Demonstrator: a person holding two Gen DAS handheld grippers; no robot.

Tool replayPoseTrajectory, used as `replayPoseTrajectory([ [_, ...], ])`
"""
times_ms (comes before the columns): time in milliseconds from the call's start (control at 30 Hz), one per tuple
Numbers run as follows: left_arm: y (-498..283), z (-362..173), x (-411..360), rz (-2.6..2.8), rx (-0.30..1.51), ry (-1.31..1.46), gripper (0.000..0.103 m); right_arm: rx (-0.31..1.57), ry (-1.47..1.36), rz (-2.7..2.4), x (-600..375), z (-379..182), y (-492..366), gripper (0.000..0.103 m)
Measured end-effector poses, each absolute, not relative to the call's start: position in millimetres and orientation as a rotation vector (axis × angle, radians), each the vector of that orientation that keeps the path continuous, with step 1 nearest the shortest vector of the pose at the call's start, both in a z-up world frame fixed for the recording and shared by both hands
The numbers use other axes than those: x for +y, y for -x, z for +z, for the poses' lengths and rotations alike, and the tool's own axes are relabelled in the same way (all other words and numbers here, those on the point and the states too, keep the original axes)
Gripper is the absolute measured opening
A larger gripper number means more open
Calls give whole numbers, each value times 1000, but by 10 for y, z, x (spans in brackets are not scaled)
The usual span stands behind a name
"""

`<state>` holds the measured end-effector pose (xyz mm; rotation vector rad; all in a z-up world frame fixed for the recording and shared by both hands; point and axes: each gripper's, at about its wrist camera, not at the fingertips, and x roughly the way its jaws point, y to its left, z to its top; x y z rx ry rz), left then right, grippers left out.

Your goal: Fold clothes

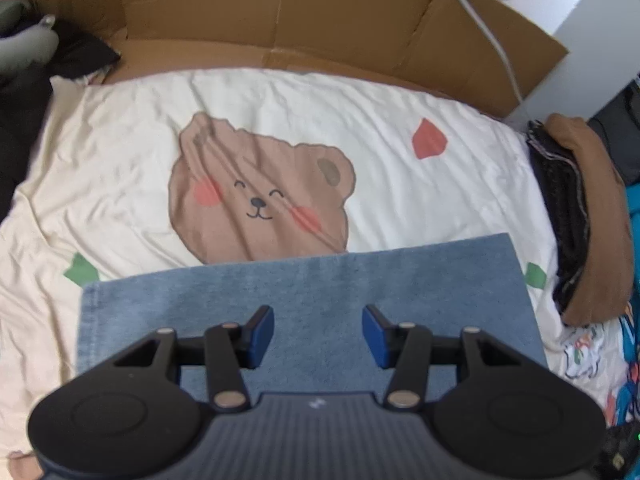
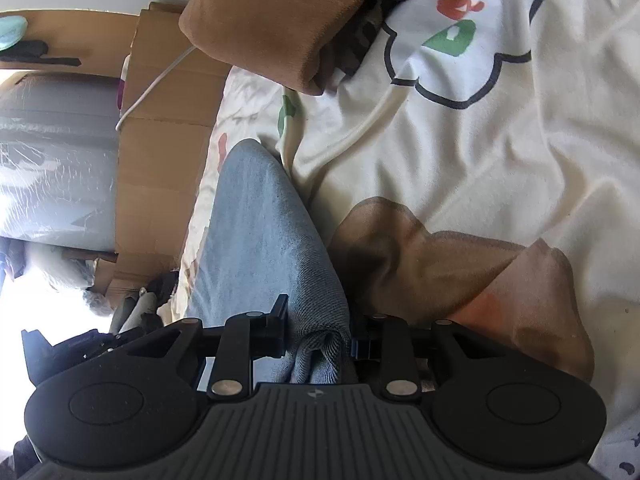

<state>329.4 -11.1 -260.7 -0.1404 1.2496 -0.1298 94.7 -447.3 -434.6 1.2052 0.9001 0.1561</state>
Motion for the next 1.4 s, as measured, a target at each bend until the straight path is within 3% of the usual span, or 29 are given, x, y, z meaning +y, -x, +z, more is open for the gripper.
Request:
replayPoseTrajectory([
  [267, -3436, -2782, -284, -142, 1225, 146, 52, 907, -1165, 159, -4469, -4323, -935, 29],
  [433, -3527, -2861, -352, -137, 1218, 159, 50, 911, -1140, 161, -4467, -4308, -928, 24],
  [700, -3720, -3134, -340, -103, 1236, 264, 27, 907, -1102, 184, -4458, -4256, -940, 20],
  [967, -3758, -3410, -417, -84, 1239, 273, 23, 913, -1062, 210, -4453, -4186, -967, 19],
  [1100, -3775, -3476, -330, -49, 1237, 315, 3, 913, -1053, 215, -4447, -4170, -979, 19],
  [1400, -3534, -3426, -452, -84, 1336, 234, 3, 907, -1074, 196, -4447, -4217, -942, 19],
])
